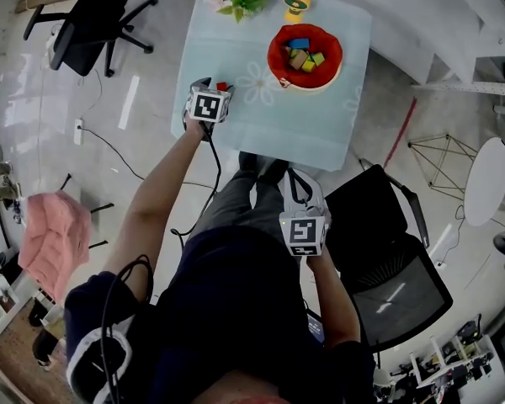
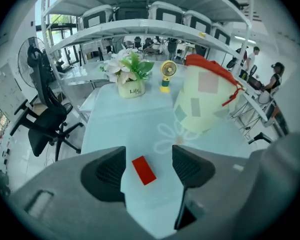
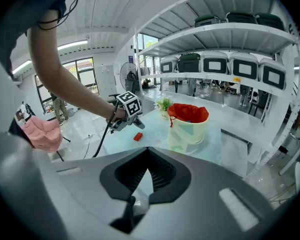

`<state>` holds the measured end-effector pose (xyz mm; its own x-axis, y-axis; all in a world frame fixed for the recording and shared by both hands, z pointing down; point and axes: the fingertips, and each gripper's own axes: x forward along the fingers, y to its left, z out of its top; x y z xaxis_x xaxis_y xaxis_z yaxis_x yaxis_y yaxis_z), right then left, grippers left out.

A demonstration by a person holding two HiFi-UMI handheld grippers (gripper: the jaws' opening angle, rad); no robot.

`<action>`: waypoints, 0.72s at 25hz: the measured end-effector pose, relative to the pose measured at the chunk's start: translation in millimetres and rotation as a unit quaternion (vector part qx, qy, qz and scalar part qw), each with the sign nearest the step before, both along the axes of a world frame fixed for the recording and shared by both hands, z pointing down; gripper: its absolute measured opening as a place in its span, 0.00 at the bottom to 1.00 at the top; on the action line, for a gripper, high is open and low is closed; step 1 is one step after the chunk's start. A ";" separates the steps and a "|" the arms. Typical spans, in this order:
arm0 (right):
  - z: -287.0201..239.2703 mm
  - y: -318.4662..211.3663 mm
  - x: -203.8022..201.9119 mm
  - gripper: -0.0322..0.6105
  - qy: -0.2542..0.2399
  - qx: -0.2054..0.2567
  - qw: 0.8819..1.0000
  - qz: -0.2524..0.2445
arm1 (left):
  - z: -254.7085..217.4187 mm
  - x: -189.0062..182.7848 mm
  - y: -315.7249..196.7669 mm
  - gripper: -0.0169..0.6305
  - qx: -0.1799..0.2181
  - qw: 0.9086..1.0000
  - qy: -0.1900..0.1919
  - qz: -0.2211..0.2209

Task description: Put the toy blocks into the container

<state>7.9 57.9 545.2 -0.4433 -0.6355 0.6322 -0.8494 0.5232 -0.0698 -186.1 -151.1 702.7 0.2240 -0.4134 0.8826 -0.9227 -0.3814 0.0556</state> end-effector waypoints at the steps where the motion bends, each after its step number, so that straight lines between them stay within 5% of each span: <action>1: 0.3 -0.3 0.0 0.05 0.000 -0.001 1.000 0.001 | 3.2 -2.1 1.0 0.49 -0.003 1.000 0.000 -0.008; 18: 11.3 0.7 -2.4 0.05 0.006 -0.017 1.000 -0.006 | 56.1 -11.0 9.7 0.48 -0.045 0.991 0.015 -0.123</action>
